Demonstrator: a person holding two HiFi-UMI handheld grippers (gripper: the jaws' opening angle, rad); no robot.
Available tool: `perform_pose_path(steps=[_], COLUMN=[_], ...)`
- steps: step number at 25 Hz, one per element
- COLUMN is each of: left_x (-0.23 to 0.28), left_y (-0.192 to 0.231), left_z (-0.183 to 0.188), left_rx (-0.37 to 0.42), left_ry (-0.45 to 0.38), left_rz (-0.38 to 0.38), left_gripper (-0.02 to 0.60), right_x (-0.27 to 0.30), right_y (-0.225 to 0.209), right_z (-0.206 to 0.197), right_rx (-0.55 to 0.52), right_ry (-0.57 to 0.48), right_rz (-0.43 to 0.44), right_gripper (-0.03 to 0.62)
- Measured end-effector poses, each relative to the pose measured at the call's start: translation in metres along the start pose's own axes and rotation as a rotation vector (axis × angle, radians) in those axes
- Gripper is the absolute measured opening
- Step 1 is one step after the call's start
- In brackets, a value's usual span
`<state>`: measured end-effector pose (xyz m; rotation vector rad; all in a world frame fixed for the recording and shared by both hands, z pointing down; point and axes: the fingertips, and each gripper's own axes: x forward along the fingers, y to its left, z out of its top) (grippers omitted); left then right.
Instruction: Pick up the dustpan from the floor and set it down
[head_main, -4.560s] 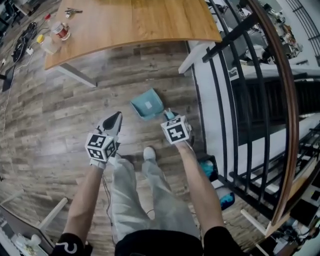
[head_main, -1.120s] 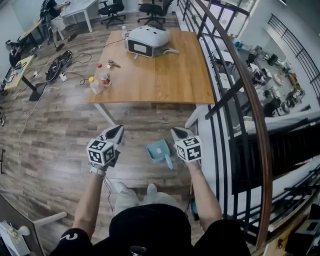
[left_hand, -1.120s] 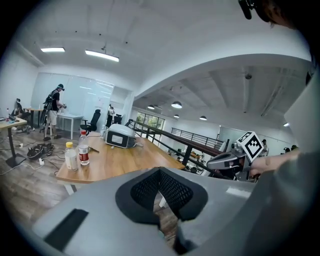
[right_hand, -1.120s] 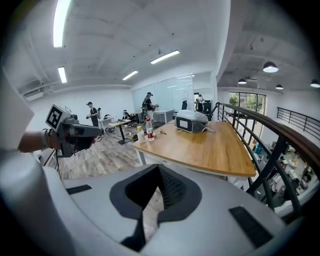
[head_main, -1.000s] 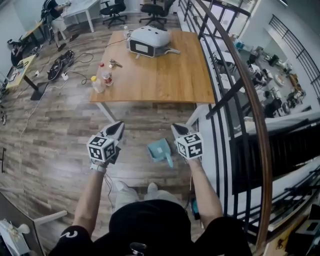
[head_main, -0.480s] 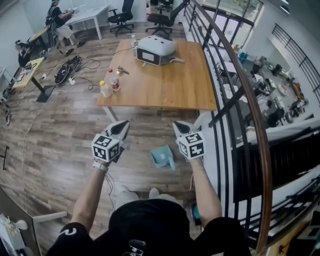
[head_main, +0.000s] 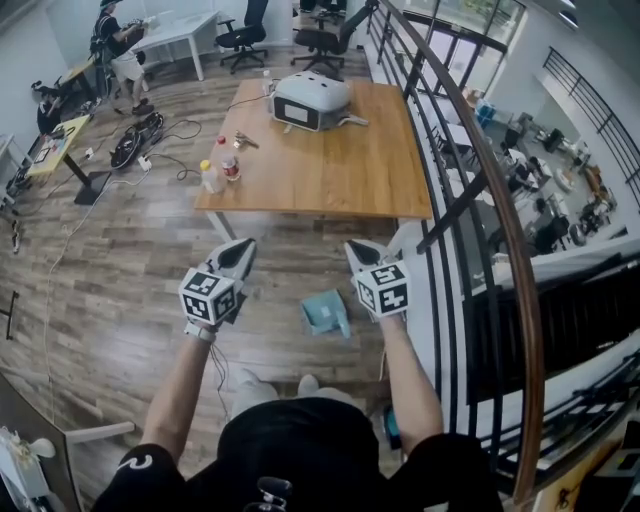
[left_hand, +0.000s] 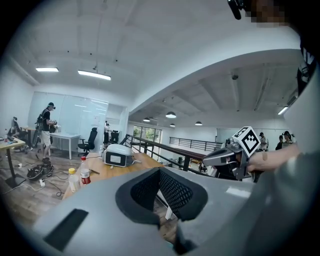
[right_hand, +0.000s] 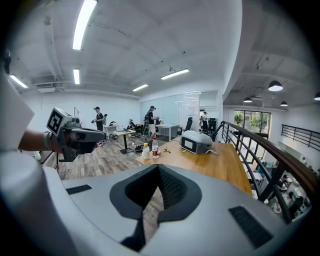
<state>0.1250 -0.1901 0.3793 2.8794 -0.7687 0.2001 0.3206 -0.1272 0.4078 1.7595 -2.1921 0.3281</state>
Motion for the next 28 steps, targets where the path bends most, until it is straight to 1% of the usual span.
perform_pose_path(steps=[12, 20, 28], left_x=[-0.001, -0.008, -0.012], left_y=[-0.012, -0.011, -0.021], left_z=[-0.006, -0.011, -0.014], left_rx=[0.007, -0.004, -0.008], left_ry=[0.019, 0.023, 0.024], left_rz=[-0.004, 0.013, 0.02], left_gripper=[-0.002, -0.002, -0.002], right_x=[-0.007, -0.011, -0.022], right_y=[0.003, 0.006, 0.006], right_z=[-0.007, -0.006, -0.004], right_rx=[0.009, -0.003, -0.004], right_ry=[0.007, -0.003, -0.014], right_rz=[0.007, 0.01, 0.009], right_gripper=[-0.004, -0.003, -0.003])
